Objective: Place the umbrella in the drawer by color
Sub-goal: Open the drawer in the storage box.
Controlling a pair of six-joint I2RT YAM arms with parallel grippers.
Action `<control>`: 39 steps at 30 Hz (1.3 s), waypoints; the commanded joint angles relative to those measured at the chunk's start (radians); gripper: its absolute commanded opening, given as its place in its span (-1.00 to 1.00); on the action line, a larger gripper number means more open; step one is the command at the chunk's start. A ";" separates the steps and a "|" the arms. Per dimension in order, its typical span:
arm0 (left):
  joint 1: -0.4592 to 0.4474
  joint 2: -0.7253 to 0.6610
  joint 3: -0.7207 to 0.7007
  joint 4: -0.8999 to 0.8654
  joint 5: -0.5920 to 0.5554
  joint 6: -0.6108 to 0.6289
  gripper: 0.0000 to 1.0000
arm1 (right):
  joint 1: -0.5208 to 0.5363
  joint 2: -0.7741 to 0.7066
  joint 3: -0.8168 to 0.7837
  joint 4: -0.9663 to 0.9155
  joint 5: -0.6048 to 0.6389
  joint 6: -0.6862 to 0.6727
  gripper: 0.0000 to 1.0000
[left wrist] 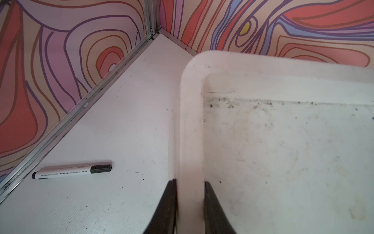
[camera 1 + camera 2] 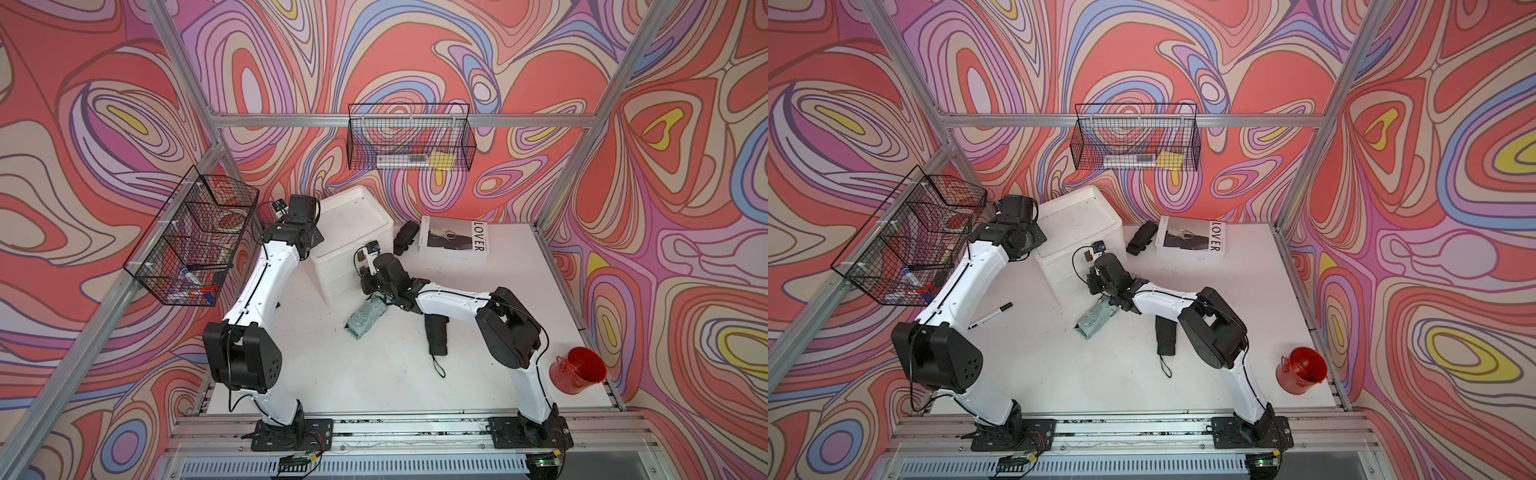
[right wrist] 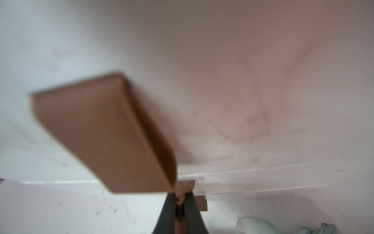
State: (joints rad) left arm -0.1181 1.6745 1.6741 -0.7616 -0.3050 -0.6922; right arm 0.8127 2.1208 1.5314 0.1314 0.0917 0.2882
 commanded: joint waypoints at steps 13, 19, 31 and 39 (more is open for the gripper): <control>0.006 -0.004 -0.065 -0.093 0.202 -0.066 -1.00 | 0.032 -0.324 -0.313 0.022 -0.025 0.102 -1.00; 0.006 -0.002 -0.070 -0.067 0.209 -0.021 -1.00 | 0.090 -0.413 -0.421 0.005 -0.012 0.129 -1.00; 0.006 0.012 -0.077 -0.047 0.167 0.020 -1.00 | 0.146 -0.441 -0.476 -0.050 -0.003 0.144 -1.00; 0.008 0.022 -0.073 -0.041 0.147 0.046 -1.00 | 0.146 -0.468 -0.512 -0.085 0.007 0.129 -1.00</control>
State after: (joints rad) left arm -0.1085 1.6501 1.6424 -0.7334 -0.2573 -0.5945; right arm 0.9485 1.6752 1.0271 0.0559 0.1154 0.4244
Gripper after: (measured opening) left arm 0.225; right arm 0.071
